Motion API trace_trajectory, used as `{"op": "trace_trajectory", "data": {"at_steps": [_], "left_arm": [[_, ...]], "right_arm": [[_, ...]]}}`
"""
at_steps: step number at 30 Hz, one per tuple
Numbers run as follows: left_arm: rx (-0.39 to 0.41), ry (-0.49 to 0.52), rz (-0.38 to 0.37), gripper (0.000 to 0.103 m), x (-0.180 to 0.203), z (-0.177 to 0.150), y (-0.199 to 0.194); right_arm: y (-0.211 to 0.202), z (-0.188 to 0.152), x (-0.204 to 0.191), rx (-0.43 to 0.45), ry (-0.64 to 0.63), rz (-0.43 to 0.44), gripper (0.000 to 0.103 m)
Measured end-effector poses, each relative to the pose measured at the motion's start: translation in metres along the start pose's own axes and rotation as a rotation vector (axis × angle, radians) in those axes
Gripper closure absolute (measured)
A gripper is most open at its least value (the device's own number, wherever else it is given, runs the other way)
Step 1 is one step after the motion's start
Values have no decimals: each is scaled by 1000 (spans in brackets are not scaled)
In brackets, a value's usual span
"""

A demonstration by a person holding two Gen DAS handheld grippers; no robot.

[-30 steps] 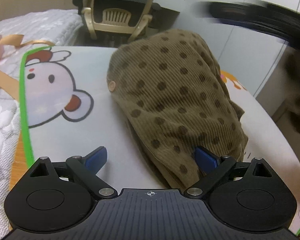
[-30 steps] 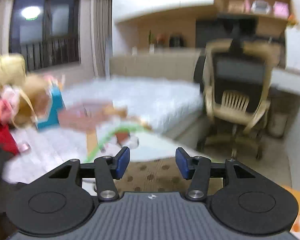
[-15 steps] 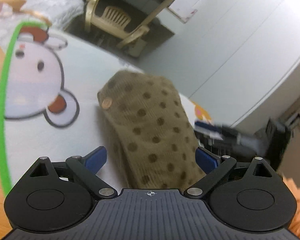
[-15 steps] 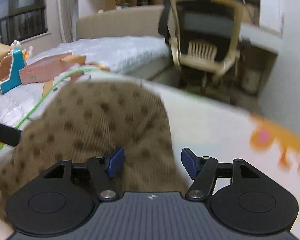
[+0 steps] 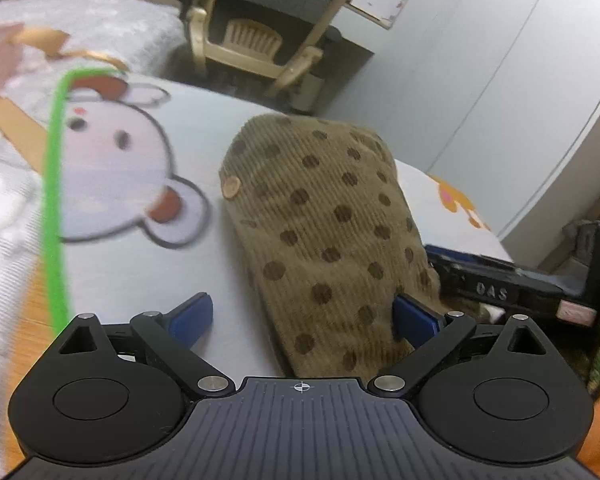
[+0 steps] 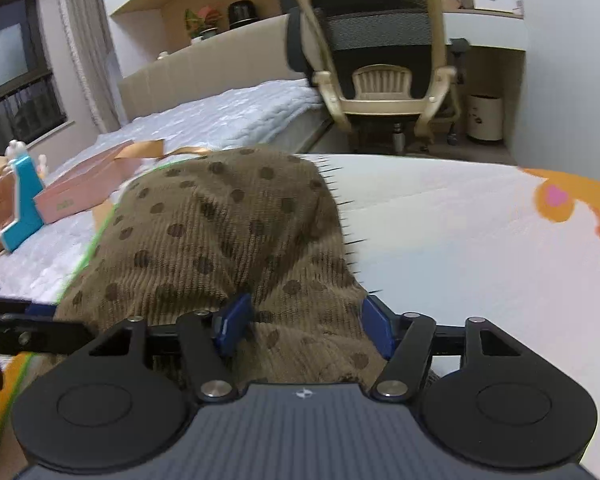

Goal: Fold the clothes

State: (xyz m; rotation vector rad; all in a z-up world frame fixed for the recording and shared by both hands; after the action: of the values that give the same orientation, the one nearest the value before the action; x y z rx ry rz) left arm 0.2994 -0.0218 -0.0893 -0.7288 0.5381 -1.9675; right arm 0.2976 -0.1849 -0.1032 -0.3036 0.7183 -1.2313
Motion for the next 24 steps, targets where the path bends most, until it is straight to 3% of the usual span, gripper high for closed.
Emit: {"op": "trace_trajectory", "data": {"at_steps": [4,9,14,17,18,21,24], "left_arm": [[17,19,88,3,-29,-5,-25],[64,3,140,4,-54,6,-59],[186,-2,-33,4,-40,58,-78],[165,-16,-206,4,-24,86,-52],[134,-24,-227,4,-25,90,-35],[22,-75,-182,4,-44,93,22],[24,-103,-176,4,-60,94,46]], "right_arm": [[6,-12,-40,-32,-34,89,41],[7,-7,-64,-54,-133,135,40],[-37,24,-80,78,-323,156,24],[-63,28,-109,136,-470,221,13],[-67,23,-118,127,-498,254,10],[-63,2,-135,49,-505,342,8],[-38,-28,-137,-108,-440,404,8]]}}
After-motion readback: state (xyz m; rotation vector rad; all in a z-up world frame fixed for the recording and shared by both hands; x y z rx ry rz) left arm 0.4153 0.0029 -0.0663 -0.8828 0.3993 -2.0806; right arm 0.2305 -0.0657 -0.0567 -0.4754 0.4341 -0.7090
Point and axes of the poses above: each gripper's, at about its wrist camera, not at the fingertips, and y roughly the way its jaws point, x to its right, z to its top, the point moved 9 cm from there along y, roughly the way its jaws point, and after that the axes turned 8 degrees about y, right-handed, at the moved point
